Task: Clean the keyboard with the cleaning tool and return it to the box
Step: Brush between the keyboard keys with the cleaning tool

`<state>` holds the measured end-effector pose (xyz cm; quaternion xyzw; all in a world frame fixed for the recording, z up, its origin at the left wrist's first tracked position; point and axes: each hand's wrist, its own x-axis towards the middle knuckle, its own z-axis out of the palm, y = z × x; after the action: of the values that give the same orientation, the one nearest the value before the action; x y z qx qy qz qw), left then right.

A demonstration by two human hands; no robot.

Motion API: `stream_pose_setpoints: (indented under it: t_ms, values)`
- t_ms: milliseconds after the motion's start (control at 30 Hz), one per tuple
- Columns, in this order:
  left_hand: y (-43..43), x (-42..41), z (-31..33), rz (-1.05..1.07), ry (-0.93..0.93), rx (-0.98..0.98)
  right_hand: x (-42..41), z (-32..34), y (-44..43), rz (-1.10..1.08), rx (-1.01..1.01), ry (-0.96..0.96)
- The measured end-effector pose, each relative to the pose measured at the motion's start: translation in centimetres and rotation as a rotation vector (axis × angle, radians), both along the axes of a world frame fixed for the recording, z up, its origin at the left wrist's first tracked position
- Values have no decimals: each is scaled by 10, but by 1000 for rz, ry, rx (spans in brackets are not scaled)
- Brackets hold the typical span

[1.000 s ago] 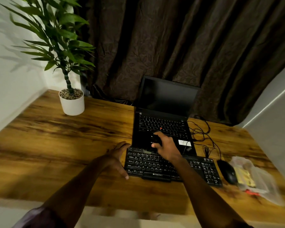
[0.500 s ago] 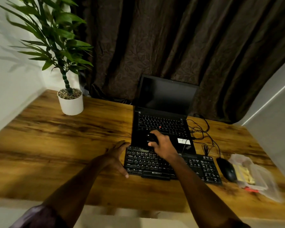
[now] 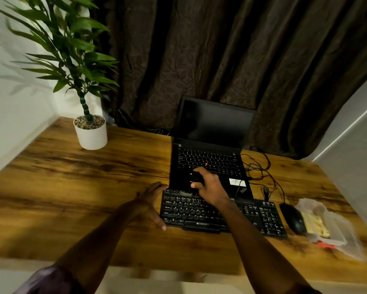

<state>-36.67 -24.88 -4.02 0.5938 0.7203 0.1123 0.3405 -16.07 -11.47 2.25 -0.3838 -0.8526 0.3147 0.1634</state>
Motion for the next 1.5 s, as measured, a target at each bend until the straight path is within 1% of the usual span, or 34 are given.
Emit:
stream_pose_setpoints:
  t_ms: [100, 233, 400, 533, 700, 800, 933, 1100, 1267, 1400, 1500]
  values:
    - [-2, -2, -2, -5, -30, 30, 21, 2, 12, -29, 0, -48]
    - [-5, 1, 2, -7, -58, 64, 39, 0, 20, -51, 12, -57]
    - [-5, 0, 0, 0, -40, 36, 19, -2, 11, 8, 39, -32]
    - [-3, -1, -2, -12, -6, 31, 9, -2, 5, 6, 3, 17]
    - [-4, -7, -8, -11, -63, 33, 34, 3, 14, -34, -35, -20]
    - [-4, -8, -11, -7, -50, 29, 48, 3, 19, -80, -34, -35]
    - [-4, -7, -9, -6, -81, 18, 39, 4, 14, -68, -14, -28]
    - [-4, -2, -5, -7, -30, 17, 17, 0, 3, -18, -13, -7]
    - [-4, -6, -8, -5, -74, 18, 36, 7, 11, -40, -9, -11]
    - [-4, -7, -11, 2, -100, 35, 58, 8, 19, -109, -39, -41]
    - [-3, -7, -11, 9, -75, 22, 56, 7, 18, -107, -14, -31]
